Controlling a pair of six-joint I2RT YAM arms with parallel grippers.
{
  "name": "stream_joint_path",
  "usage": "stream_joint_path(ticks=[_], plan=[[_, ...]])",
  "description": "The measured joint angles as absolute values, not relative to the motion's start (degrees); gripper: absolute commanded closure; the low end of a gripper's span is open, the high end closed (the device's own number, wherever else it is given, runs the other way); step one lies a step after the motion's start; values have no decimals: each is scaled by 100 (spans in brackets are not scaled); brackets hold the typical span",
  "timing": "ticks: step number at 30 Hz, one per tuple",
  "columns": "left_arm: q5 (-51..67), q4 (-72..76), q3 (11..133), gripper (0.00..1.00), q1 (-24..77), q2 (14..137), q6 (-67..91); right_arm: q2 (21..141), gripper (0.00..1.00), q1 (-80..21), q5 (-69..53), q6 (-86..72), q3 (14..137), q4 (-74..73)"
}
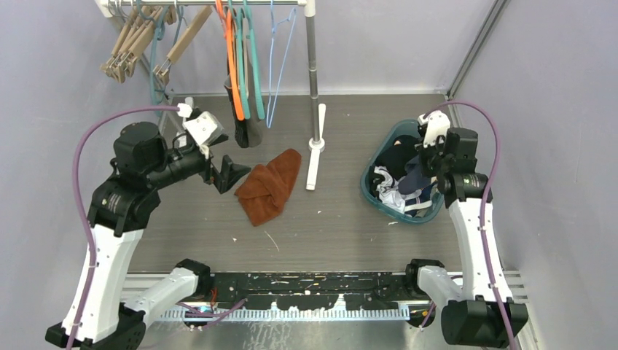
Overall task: Remove the underwear clipped to the hanger
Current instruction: Place the underwear in the bin.
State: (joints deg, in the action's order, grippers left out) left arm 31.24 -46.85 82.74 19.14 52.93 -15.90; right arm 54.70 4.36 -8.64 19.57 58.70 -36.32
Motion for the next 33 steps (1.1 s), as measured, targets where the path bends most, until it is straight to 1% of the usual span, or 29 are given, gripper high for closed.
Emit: stream_joint_path(ticks=[2,6,11,14,18,19,24,25,33], plan=[[2910,-4766,8302,2,1905,5234,-1619,5614,97,464,-631,1977,5719,-3616],[2536,-4856,8302,2,1850,5170,-1625,6029,90,469,-318,2075,5242,-3601],[2108,-4856,8302,2,1754,5231,-1566,6619,75,469,-38,2215,4698,-3494],[1942,-4866,8302,2,1734,5304,-1557,6901,65,469,58,2290,4604,-3496],[1791,-4873,8340,2,1732,5299,-1546,6928,43,469,145,2388,4609,-3465],[1734,-4873,8366,2,1728,5301,-1544,6925,34,469,145,2421,4615,-3463],[1393,-4873,8534,2,1721,5321,-1492,6884,2,469,117,2521,4759,-3551],[1306,-4864,8573,2,1719,5325,-1448,6853,0,469,97,2547,4810,-3573],[849,-4818,8860,2,1605,5472,-1107,6539,0,469,-178,2648,5566,-3815]])
